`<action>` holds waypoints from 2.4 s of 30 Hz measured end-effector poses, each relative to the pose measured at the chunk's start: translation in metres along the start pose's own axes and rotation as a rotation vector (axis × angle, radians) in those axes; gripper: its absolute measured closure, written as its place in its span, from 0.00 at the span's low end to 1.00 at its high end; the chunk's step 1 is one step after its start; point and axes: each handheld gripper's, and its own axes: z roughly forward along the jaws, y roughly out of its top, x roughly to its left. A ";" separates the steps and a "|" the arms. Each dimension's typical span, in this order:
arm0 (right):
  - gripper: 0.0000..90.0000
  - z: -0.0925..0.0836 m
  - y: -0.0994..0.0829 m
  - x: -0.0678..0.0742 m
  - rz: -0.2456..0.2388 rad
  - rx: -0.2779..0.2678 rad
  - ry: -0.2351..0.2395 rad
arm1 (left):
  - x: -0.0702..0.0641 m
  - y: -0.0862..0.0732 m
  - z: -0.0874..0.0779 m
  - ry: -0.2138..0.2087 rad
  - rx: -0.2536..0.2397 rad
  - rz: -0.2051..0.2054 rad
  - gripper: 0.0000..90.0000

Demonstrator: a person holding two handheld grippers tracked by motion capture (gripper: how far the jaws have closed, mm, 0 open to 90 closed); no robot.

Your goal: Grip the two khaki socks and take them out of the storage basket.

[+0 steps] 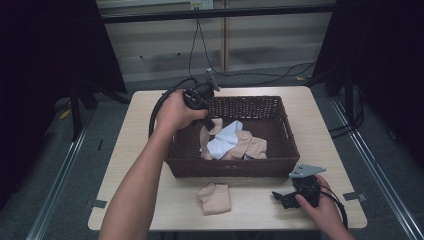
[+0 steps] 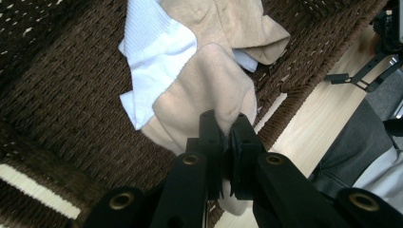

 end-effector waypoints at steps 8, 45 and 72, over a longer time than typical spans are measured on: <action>0.00 0.000 0.000 0.000 -0.001 -0.001 0.000 | -0.005 0.001 -0.022 0.008 -0.025 0.015 0.95; 0.00 0.000 0.000 0.000 0.000 0.000 0.000 | -0.022 -0.031 -0.067 -0.011 -0.058 0.036 0.95; 0.00 0.000 0.000 0.000 0.003 0.001 0.001 | -0.031 -0.057 -0.081 0.000 -0.056 0.063 0.95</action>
